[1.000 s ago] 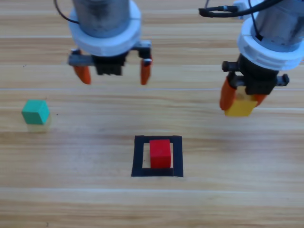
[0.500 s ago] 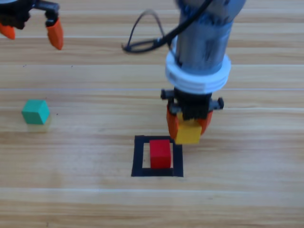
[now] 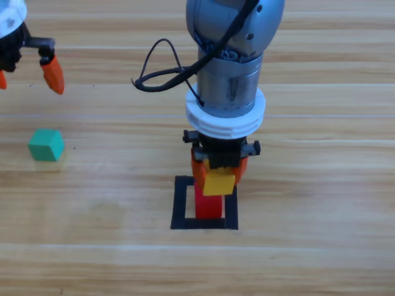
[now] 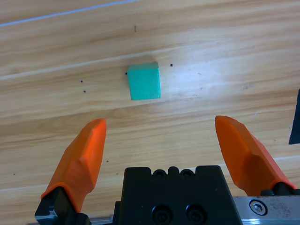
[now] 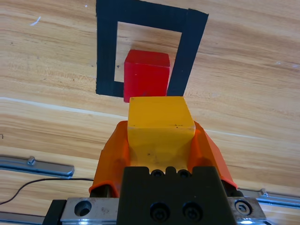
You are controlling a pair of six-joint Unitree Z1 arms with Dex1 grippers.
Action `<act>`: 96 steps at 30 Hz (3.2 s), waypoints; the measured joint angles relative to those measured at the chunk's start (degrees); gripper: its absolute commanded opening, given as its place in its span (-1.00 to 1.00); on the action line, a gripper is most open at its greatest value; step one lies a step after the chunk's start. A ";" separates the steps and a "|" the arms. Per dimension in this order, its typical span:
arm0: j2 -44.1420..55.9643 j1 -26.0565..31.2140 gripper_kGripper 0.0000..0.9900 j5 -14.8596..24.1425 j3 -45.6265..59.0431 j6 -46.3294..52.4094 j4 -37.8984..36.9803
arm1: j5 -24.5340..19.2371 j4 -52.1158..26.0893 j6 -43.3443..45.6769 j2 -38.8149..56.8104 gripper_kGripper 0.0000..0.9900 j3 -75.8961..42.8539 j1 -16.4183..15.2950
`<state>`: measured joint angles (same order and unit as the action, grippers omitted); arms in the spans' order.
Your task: Stack the blocks in the rectangular block: red at the bottom, yellow in the middle, green on top
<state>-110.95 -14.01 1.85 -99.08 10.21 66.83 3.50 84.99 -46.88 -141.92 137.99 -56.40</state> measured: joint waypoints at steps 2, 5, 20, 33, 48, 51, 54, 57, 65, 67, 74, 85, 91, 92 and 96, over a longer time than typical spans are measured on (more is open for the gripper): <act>0.00 0.45 1.00 -0.02 0.67 0.00 -0.10 | -0.16 0.00 -0.09 -0.04 -1.00 0.57 -0.29; 0.00 0.63 1.00 0.08 0.74 -0.07 -0.12 | -1.38 0.01 -0.34 -0.30 -1.00 1.10 -0.52; -1.85 0.64 1.00 1.97 2.85 0.18 -2.40 | -3.98 0.00 -2.33 -4.06 -1.00 3.26 -0.61; -5.57 0.64 1.00 2.34 3.68 0.31 -3.70 | -4.19 0.00 -2.95 -4.07 -1.00 4.17 -1.44; -5.59 0.65 1.00 2.33 11.02 0.71 -10.49 | -4.64 0.01 -3.22 -4.07 -1.00 4.17 -2.21; -5.61 0.65 1.00 2.33 11.55 0.89 -10.95 | -4.64 0.01 -3.22 -4.07 -1.00 4.17 -2.22; -5.96 0.65 1.00 2.33 12.23 1.02 -12.28 | -4.64 0.01 -3.22 -4.10 -1.00 4.17 -2.22; -6.96 0.65 1.00 2.33 12.59 1.24 -13.74 | -4.64 0.01 -3.22 -4.27 -1.00 4.17 -2.23; -9.07 0.65 1.00 2.29 15.95 2.10 -17.10 | -4.64 0.02 -3.22 -5.25 -0.50 4.20 -2.23; -9.14 0.65 0.99 2.29 16.01 2.10 -17.12 | -4.63 0.02 -3.22 -5.27 0.64 4.28 -2.23; -9.14 0.65 0.94 2.26 16.01 2.11 -17.15 | -4.45 0.02 -3.22 -5.65 1.00 6.02 -2.23; -9.25 0.65 0.77 2.26 16.01 2.28 -18.22 | -9.30 0.02 -1.92 -2.34 1.00 7.40 -2.54; -9.36 0.65 0.63 2.26 16.69 2.28 -18.84 | -16.22 0.02 0.20 5.88 1.00 7.41 -4.31; -9.36 0.65 0.55 2.26 17.02 2.28 -19.15 | -17.07 0.03 1.86 6.91 1.00 7.41 -4.64; -9.56 0.65 0.34 2.26 18.56 2.28 -19.98 | -20.19 0.03 3.11 9.00 1.00 6.44 -5.57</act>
<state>-120.51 -13.36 4.11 -80.52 12.49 46.85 -16.69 85.02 -43.77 -132.92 144.43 -61.97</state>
